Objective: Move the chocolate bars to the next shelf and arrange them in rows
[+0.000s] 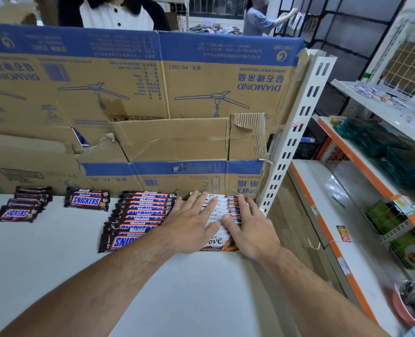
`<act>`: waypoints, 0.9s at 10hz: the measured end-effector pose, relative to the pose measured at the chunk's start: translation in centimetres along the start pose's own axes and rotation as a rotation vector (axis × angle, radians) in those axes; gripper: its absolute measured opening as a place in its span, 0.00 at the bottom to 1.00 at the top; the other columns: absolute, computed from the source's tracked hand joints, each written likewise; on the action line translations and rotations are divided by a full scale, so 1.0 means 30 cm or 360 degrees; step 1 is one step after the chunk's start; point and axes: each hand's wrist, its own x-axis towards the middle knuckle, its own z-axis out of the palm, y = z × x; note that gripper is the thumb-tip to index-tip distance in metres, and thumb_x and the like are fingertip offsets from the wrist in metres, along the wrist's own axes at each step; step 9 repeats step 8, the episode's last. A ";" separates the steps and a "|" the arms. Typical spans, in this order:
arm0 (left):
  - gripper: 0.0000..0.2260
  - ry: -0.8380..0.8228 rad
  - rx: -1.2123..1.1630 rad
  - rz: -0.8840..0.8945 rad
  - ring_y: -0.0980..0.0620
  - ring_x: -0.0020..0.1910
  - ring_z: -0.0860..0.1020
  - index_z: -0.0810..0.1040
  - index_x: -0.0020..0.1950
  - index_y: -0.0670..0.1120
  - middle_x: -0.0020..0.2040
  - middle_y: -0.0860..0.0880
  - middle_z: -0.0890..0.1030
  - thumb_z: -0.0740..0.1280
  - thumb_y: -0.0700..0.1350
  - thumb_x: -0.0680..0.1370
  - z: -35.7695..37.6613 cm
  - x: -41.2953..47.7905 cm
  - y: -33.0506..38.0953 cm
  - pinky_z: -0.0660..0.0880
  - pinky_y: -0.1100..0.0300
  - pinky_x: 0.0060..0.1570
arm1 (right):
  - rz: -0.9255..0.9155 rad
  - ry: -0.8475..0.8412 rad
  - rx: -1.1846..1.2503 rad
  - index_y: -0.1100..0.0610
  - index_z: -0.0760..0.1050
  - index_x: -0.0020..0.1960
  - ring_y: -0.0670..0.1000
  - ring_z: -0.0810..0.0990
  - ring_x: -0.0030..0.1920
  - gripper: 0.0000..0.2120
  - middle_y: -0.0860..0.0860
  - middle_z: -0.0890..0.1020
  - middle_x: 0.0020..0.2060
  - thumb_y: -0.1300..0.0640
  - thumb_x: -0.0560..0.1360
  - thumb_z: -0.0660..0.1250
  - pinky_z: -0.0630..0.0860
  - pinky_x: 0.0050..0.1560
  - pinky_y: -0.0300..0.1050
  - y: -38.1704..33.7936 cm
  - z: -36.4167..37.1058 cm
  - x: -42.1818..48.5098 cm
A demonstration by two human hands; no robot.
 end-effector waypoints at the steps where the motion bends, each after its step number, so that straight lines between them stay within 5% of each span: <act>1: 0.31 0.0002 0.0018 -0.0010 0.51 0.77 0.34 0.36 0.79 0.54 0.80 0.49 0.36 0.40 0.65 0.80 -0.014 -0.014 0.008 0.38 0.41 0.75 | 0.0013 0.0004 0.0187 0.51 0.46 0.80 0.48 0.50 0.78 0.41 0.48 0.52 0.79 0.30 0.76 0.51 0.54 0.75 0.45 -0.007 -0.016 -0.031; 2: 0.29 0.0176 -0.0045 -0.0011 0.50 0.79 0.39 0.43 0.80 0.52 0.81 0.49 0.43 0.45 0.61 0.82 -0.019 -0.075 0.034 0.40 0.44 0.76 | -0.0075 0.0226 0.0160 0.54 0.58 0.77 0.50 0.60 0.74 0.36 0.48 0.63 0.75 0.35 0.76 0.57 0.62 0.71 0.45 -0.003 -0.030 -0.104; 3: 0.21 0.0605 -0.0168 0.0031 0.49 0.71 0.62 0.70 0.71 0.50 0.70 0.50 0.70 0.56 0.54 0.79 0.006 -0.172 0.069 0.59 0.48 0.73 | -0.0298 0.0521 -0.0004 0.54 0.76 0.59 0.54 0.76 0.55 0.21 0.49 0.78 0.54 0.42 0.73 0.61 0.76 0.53 0.50 -0.001 -0.036 -0.181; 4: 0.11 0.0919 -0.0188 0.0047 0.50 0.52 0.73 0.81 0.49 0.50 0.48 0.53 0.78 0.61 0.51 0.73 0.070 -0.252 0.099 0.75 0.51 0.52 | -0.0510 0.0497 -0.0001 0.51 0.78 0.47 0.53 0.77 0.43 0.11 0.47 0.79 0.42 0.47 0.70 0.63 0.76 0.40 0.50 -0.014 -0.019 -0.248; 6: 0.13 0.0673 -0.0192 -0.0009 0.49 0.50 0.76 0.82 0.50 0.51 0.47 0.53 0.80 0.61 0.53 0.72 0.146 -0.327 0.127 0.77 0.53 0.51 | -0.0736 0.0250 -0.0188 0.53 0.70 0.36 0.56 0.74 0.37 0.09 0.50 0.75 0.37 0.48 0.68 0.65 0.68 0.32 0.48 -0.028 0.045 -0.314; 9: 0.18 0.0739 -0.0282 0.0070 0.50 0.53 0.77 0.83 0.55 0.51 0.52 0.54 0.82 0.59 0.55 0.73 0.151 -0.385 0.089 0.77 0.55 0.56 | -0.0664 0.0207 -0.0268 0.52 0.69 0.37 0.55 0.75 0.39 0.10 0.49 0.75 0.37 0.46 0.69 0.61 0.69 0.35 0.48 -0.065 0.055 -0.377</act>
